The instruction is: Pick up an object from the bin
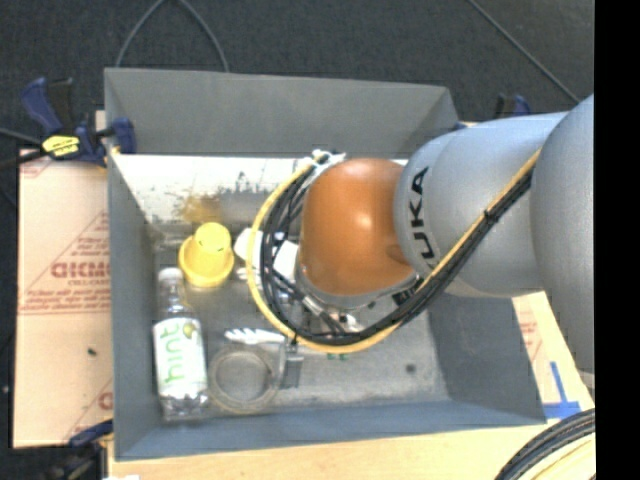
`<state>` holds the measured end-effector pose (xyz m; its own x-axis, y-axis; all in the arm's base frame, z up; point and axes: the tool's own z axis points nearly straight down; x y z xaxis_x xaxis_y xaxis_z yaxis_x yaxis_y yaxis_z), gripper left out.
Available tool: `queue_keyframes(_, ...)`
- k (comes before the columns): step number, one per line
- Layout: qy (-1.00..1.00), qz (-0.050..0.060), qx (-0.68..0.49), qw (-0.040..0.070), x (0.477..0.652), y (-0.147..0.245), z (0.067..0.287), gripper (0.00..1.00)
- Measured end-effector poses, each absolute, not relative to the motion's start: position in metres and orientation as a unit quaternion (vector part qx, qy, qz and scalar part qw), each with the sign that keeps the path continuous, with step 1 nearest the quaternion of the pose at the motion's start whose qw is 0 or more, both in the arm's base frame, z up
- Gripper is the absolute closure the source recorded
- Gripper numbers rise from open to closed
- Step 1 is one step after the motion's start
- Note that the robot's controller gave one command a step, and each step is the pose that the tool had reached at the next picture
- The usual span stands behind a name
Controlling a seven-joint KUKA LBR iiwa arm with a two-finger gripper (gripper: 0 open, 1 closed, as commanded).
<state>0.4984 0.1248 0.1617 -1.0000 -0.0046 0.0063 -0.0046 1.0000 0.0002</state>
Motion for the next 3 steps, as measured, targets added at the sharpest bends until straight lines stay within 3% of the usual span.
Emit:
queue_keyframes(1,-1.000,-0.001,0.000,-0.001,0.500,0.124,0.166,0.00)
queue_keyframes(2,-1.000,-0.001,-0.012,-0.004,0.558,0.062,0.072,0.00)
queue_keyframes(3,-0.999,-0.002,-0.034,-0.004,0.558,0.062,0.072,0.00)
